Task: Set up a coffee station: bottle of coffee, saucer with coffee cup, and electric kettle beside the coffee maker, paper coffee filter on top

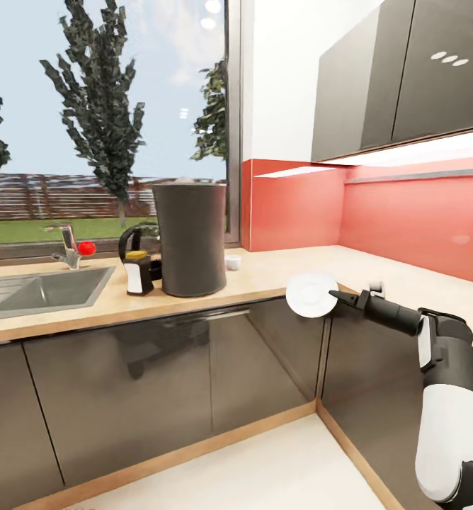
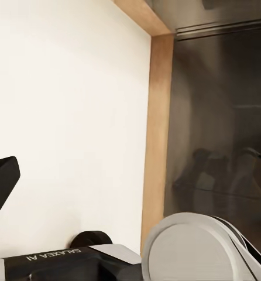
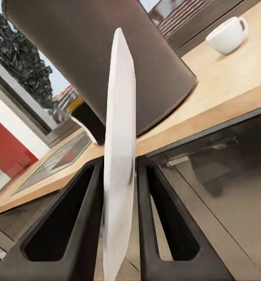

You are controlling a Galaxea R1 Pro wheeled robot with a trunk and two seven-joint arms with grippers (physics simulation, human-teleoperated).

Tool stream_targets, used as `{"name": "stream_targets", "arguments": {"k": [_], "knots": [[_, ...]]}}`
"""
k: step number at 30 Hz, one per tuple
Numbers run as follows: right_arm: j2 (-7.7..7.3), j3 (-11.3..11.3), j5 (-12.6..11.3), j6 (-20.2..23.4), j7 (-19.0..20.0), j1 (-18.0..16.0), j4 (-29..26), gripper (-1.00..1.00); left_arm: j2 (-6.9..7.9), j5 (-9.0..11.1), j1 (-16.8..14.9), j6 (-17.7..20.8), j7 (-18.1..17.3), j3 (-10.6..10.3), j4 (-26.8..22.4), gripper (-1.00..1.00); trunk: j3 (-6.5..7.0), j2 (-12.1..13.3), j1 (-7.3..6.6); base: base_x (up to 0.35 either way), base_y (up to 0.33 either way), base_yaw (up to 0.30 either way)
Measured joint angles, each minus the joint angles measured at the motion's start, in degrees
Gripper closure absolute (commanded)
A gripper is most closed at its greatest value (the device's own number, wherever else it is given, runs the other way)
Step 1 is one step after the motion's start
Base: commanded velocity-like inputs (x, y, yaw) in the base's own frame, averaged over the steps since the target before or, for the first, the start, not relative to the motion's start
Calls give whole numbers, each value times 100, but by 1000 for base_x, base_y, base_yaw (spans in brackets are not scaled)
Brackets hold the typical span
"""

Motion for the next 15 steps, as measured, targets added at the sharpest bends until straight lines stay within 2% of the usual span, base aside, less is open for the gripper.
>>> {"name": "stream_targets", "arguments": {"k": [9, 15], "knots": [[0, 0, 4, -2, -3, 0, 2, 100, 1, 0, 0, 0, -6, 0, -1, -100, 0, 0, 1, 19, -42, 254], [-2, 0, -13, 6, 14, 2, -8, 100, 0, -1, -2, 0, -5, 1, 2, -100, 0, 0, 1, 1, -2, 78]]}}
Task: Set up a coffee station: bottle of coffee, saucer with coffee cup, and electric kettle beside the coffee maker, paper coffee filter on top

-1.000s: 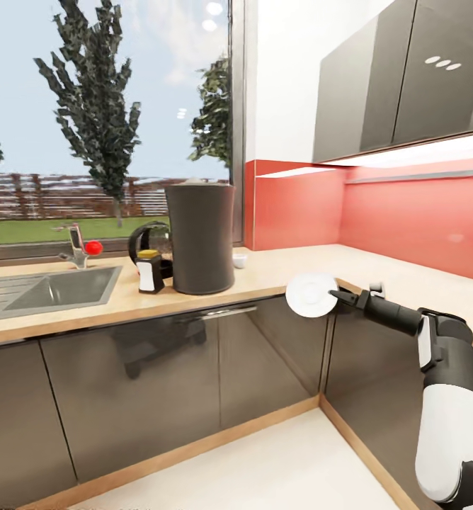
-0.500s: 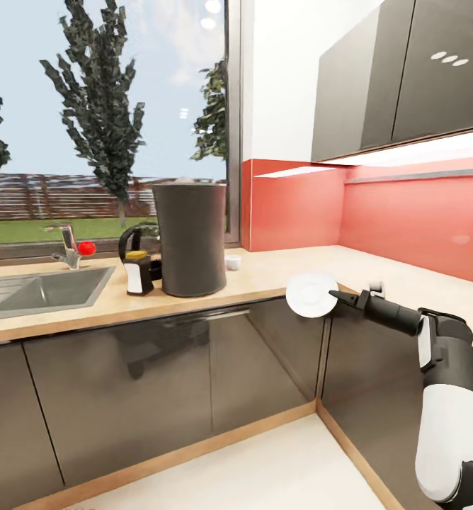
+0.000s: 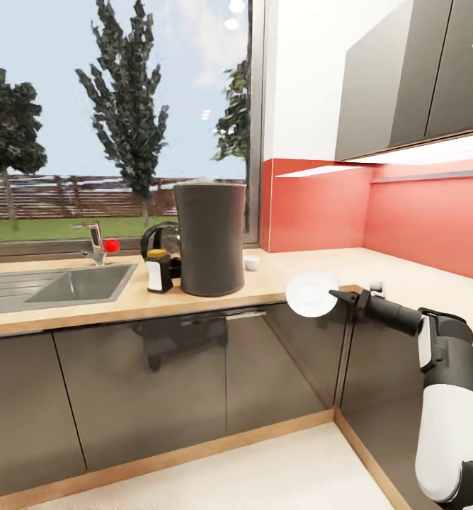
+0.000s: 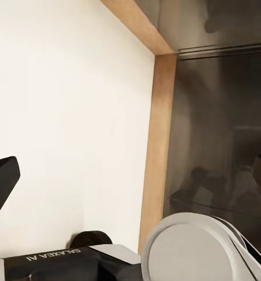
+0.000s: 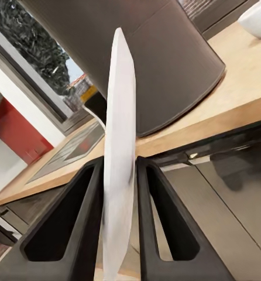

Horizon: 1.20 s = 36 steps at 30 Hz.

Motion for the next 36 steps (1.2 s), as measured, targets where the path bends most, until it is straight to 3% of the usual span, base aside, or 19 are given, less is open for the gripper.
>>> {"name": "stream_targets", "arguments": {"k": [5, 9, 17, 24, 30, 31, 33, 36], "knots": [[-8, 30, -20, 46, -3, -22, -6, 100, 0, 0, 0, 0, 2, 11, 0, -100, 0, 0, 0, 0, 0, 1], [75, 53, -16, 90, -30, -365, 53, 100, 0, 0, 0, 0, 6, 23, 7, -100, 0, 0, 0, 0, 0, 0], [97, 67, -3, 121, -265, -1405, 1368, 100, -5, 0, 2, 5, 8, 24, 12, -100, 0, 0, 0, 0, 0, 0], [135, 67, 6, 116, -1068, -2108, 2245, 100, -60, 0, 7, 8, 8, 30, 17, -100, 0, 0, 0, 0, 0, 0], [200, 53, 0, 105, -1729, -2475, 2904, 100, -69, 1, 74, 15, 8, 32, 31, -100, 0, 0, 0, 0, 0, 0], [285, 41, -3, 95, -2154, -2572, 3018, 100, -70, 3, 87, 16, 8, 29, 35, -100, 0, 0, 0, 0, 0, 0], [372, 34, -111, 98, -2537, -2609, 3060, 100, -70, 49, 92, 17, 8, 35, 35, -100, 0, 0, 0, 0, 0, 0], [499, 22, -531, 88, -3259, -2643, 3087, 100, -70, 209, 95, 13, 11, 37, 35, -100, 0, 0, 0, 0, 0, 0]]}}
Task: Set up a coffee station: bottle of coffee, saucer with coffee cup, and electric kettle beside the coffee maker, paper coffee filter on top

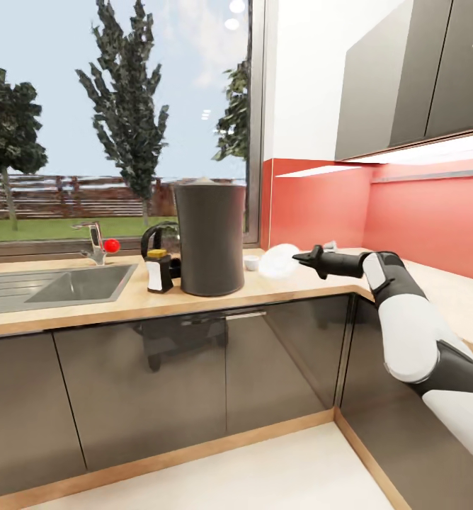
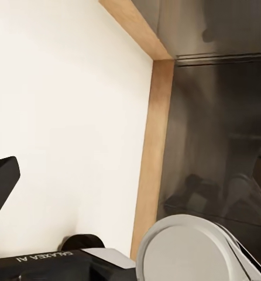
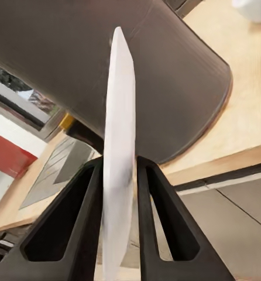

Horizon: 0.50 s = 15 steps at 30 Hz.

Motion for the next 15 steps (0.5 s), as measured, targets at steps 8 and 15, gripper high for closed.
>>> {"name": "stream_targets", "arguments": {"k": [8, 15], "knots": [[153, 19, -2322, -9, -2529, -12, 19, 100, 0, 95, 2, 1, 6, -2, 0, -100, 0, 0, -1, 55, -26, 0], [166, 23, -2498, -14, -2719, -12, 237, 100, 0, 98, 2, 2, 6, -2, 0, -100, 0, 0, 0, 8, -4, 0]]}}
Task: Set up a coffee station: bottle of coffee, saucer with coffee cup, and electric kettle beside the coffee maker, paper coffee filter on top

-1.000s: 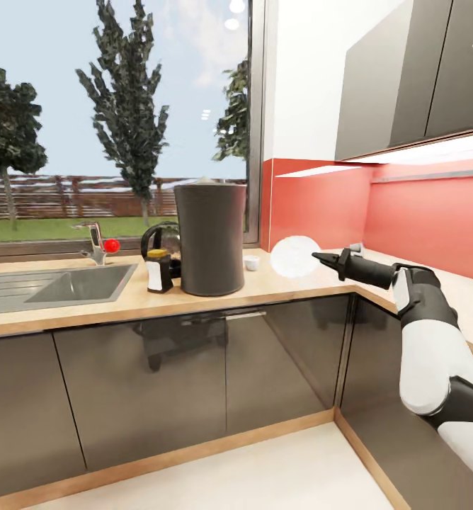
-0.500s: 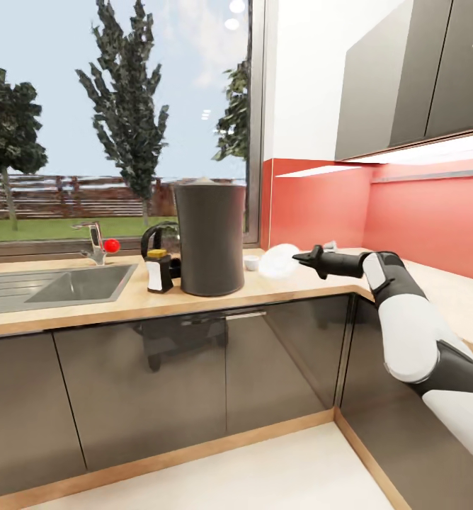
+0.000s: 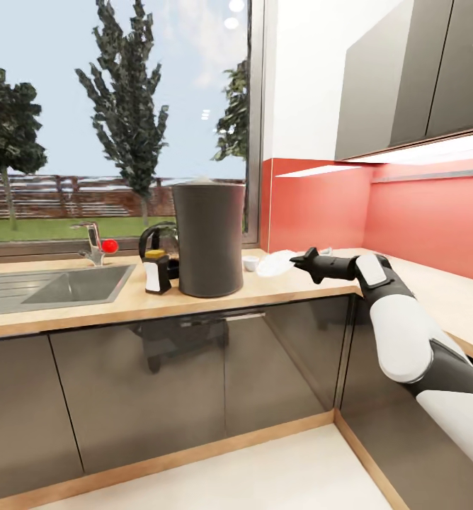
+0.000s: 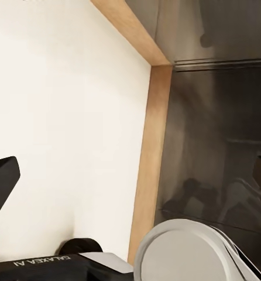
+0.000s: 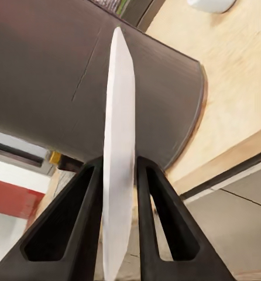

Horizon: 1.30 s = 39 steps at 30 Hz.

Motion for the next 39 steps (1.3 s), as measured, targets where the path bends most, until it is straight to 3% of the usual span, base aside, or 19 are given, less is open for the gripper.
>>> {"name": "stream_targets", "arguments": {"k": [9, 11, 15, 26, 30, 35, 39], "knots": [[3, -4, -28, -62, -8, -1, 403, 100, 0, 0, 0, -2, 2, 0, 0, -100, 0, 0, 0, 64, -28, 0], [3, -5, -24, -68, -8, 4, 419, 100, -5, 4, 0, 0, 377, -4, 0, -100, 0, 0, 0, 7, -3, 0], [3, -7, -22, -75, -15, 7, 425, 100, -8, 10, 0, 4, 682, -1, 0, -100, 0, 0, -1, 38, -35, 0], [3, -12, -19, -84, -17, 8, 428, 100, -9, 11, 0, 4, 744, -1, 0, -100, 0, 0, -1, 44, -33, 0], [27, 0, -16, -187, -24, 7, 658, 100, -9, 11, 0, 4, 746, 7, 0, -100, 0, 0, -1, 67, -45, 0], [130, -14, -34, -444, -614, 7, 698, 100, -9, 11, 0, 4, 745, 8, 0, -100, 0, 0, -2, 97, -4, 0], [142, -18, -43, -458, -673, 6, 700, 100, -9, 11, 0, 4, 745, 9, 0, -100, 0, 0, -1, 90, -1, 0]]}}
